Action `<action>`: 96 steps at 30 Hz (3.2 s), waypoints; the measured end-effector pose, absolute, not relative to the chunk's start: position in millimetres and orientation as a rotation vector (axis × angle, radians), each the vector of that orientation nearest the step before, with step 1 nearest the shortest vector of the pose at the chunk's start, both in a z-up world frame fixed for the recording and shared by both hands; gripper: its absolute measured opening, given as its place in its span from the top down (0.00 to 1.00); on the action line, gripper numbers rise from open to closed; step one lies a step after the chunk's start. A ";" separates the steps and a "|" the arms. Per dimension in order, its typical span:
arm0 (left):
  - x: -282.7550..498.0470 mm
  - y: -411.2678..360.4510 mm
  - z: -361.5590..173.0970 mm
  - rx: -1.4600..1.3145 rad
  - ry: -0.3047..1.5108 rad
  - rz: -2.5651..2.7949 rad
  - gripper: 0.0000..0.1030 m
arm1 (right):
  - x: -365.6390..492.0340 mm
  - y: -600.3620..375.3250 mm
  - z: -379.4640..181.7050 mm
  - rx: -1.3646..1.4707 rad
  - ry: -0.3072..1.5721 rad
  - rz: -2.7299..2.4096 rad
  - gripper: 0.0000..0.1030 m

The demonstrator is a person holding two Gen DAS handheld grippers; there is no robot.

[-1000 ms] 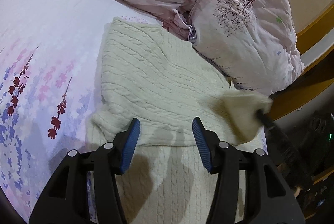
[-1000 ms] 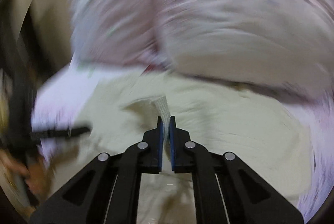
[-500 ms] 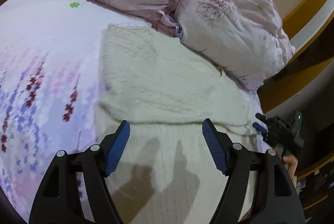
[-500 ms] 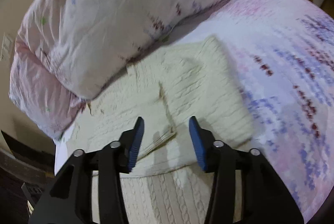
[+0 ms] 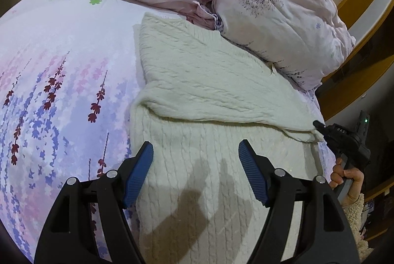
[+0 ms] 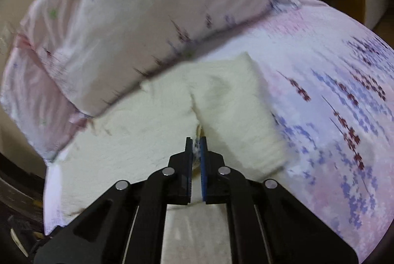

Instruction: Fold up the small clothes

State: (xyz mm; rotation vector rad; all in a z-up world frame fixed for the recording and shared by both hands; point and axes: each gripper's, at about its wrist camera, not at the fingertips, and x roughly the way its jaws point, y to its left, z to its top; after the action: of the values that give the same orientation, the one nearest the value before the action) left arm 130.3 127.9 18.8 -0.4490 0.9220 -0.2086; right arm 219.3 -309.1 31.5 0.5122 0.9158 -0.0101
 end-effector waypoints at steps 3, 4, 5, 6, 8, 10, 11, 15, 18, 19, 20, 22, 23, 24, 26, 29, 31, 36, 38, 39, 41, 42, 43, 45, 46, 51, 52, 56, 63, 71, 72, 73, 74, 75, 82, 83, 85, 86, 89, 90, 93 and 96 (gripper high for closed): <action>121.3 129.1 22.9 -0.452 0.915 -0.213 0.30 | 219.4 -309.2 24.1 0.502 0.967 0.005 0.90; 117.1 130.2 25.0 -0.452 0.909 -0.215 0.30 | 214.6 -310.5 29.0 0.488 0.956 0.009 0.83; 110.3 132.8 28.1 -0.449 0.900 -0.213 0.30 | 209.9 -311.0 32.8 0.476 0.947 0.017 0.68; 104.8 134.8 30.4 -0.446 0.893 -0.208 0.30 | 203.7 -313.7 37.7 0.468 0.936 0.031 0.60; 87.8 144.7 35.7 -0.440 0.869 -0.198 0.30 | 184.5 -324.7 48.1 0.459 0.911 0.075 0.46; 74.4 153.8 37.0 -0.447 0.860 -0.188 0.30 | 165.1 -337.6 50.8 0.457 0.915 0.116 0.45; 66.3 158.9 36.5 -0.458 0.858 -0.186 0.30 | 156.7 -344.0 50.8 0.464 0.921 0.128 0.45; 39.9 167.8 27.1 -0.516 0.866 -0.214 0.30 | 115.0 -374.5 40.5 0.519 0.967 0.165 0.45; 20.5 164.7 17.7 -0.550 0.877 -0.241 0.35 | 83.4 -390.3 29.6 0.555 1.001 0.178 0.51; 15.0 163.0 14.9 -0.558 0.883 -0.249 0.38 | 76.0 -392.1 27.0 0.559 1.010 0.183 0.54; 11.2 161.0 13.1 -0.565 0.884 -0.255 0.40 | 68.1 -393.5 23.7 0.564 1.023 0.192 0.57; 0.3 157.7 11.0 -0.580 0.869 -0.269 0.43 | 55.3 -394.6 20.5 0.574 1.027 0.215 0.61; -3.5 155.9 10.4 -0.590 0.868 -0.280 0.45 | 49.3 -394.1 19.9 0.581 1.031 0.235 0.63; -7.5 154.1 9.1 -0.609 0.870 -0.297 0.48 | 44.8 -393.1 19.2 0.592 1.040 0.260 0.64; -17.1 149.2 6.5 -0.644 0.864 -0.327 0.49 | 37.0 -388.4 15.5 0.628 1.068 0.338 0.72; -27.8 141.7 6.2 -0.654 0.867 -0.352 0.52 | 23.0 -382.4 15.5 0.620 1.082 0.393 0.72; -36.0 139.3 5.2 -0.663 0.867 -0.364 0.54 | 15.0 -382.7 16.2 0.637 1.088 0.431 0.74; -49.1 134.2 -0.8 -0.684 0.902 -0.380 0.58 | -1.0 -378.4 17.5 0.580 1.116 0.436 0.78; -50.4 129.8 -6.1 -0.681 0.932 -0.373 0.58 | -5.9 -378.3 17.4 0.550 1.139 0.403 0.78; -50.9 127.8 -9.4 -0.683 0.948 -0.367 0.58 | -8.3 -378.6 17.4 0.534 1.147 0.385 0.78; -50.5 123.5 -13.6 -0.691 0.962 -0.374 0.58 | -11.2 -379.0 16.3 0.526 1.159 0.377 0.74; -49.0 122.4 -14.6 -0.692 0.964 -0.374 0.58 | -10.9 -380.0 13.8 0.531 1.164 0.381 0.72; -47.1 121.5 -15.9 -0.699 0.967 -0.377 0.58 | -10.1 -379.4 9.2 0.538 1.180 0.383 0.70; -45.6 119.6 -16.3 -0.712 0.972 -0.389 0.58 | -8.2 -379.4 1.2 0.560 1.205 0.393 0.70; -44.2 117.6 -15.0 -0.715 0.972 -0.399 0.64 | -8.0 -378.5 -1.9 0.577 1.207 0.408 0.77; -43.9 116.7 -12.4 -0.717 0.984 -0.409 0.92 | -10.5 -374.5 6.6 0.578 1.160 0.477 0.94; -44.4 117.2 -10.3 -0.718 0.979 -0.412 0.93 | -10.8 -375.3 10.8 0.574 1.148 0.483 0.94; -44.8 115.8 4.8 -0.681 0.937 -0.415 0.95 | -7.3 -376.8 33.3 0.556 1.052 0.490 0.94; -22.7 125.2 48.4 -0.580 0.809 -0.357 0.96 | 9.7 -368.8 83.7 0.443 0.809 0.444 0.94; 45.6 132.5 102.4 -0.472 0.667 -0.286 0.96 | 65.3 -342.5 140.5 0.338 0.567 0.368 0.94; 54.3 132.4 106.3 -0.466 0.658 -0.283 0.96 | 74.8 -339.8 145.5 0.337 0.552 0.363 0.94; 67.4 133.1 111.1 -0.459 0.643 -0.281 0.96 | 84.3 -337.6 149.3 0.334 0.540 0.358 0.94; 77.1 134.1 114.0 -0.452 0.632 -0.276 0.96 | 99.5 -334.5 153.9 0.330 0.524 0.343 0.94; 88.2 134.6 116.8 -0.445 0.624 -0.270 0.96 | 109.3 -331.7 155.8 0.331 0.516 0.336 0.94; 166.6 141.5 124.4 -0.441 0.590 -0.250 0.96 | 191.2 -318.9 151.4 0.377 0.512 0.263 0.94; 178.8 141.3 122.7 -0.443 0.591 -0.246 0.96 | 200.9 -316.2 147.2 0.381 0.517 0.251 0.94; 199.4 141.9 117.0 -0.447 0.593 -0.242 0.96 | 224.3 -311.4 139.6 0.391 0.532 0.226 0.94; 211.9 143.0 111.5 -0.453 0.598 -0.239 0.96 | 237.3 -308.8 133.7 0.394 0.545 0.209 0.94; 249.2 146.0 84.9 -0.497 0.650 -0.223 0.96 | 274.2 -303.8 107.4 0.406 0.617 0.156 0.94; 260.3 147.7 74.6 -0.522 0.675 -0.216 0.96 | 284.4 -302.9 98.0 0.412 0.647 0.140 0.94; 288.8 151.6 42.6 -0.595 0.756 -0.198 0.96 | 311.9 -299.9 70.6 0.424 0.740 0.097 0.94; 303.5 150.4 24.1 -0.630 0.811 -0.195 0.96 | 331.0 -298.7 53.1 0.445 0.813 0.070 0.93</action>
State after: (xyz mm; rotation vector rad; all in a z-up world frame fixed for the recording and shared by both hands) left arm 303.5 150.4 24.1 -0.6305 0.8106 -0.1951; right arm 331.0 -298.7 53.1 0.4447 0.8129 0.0703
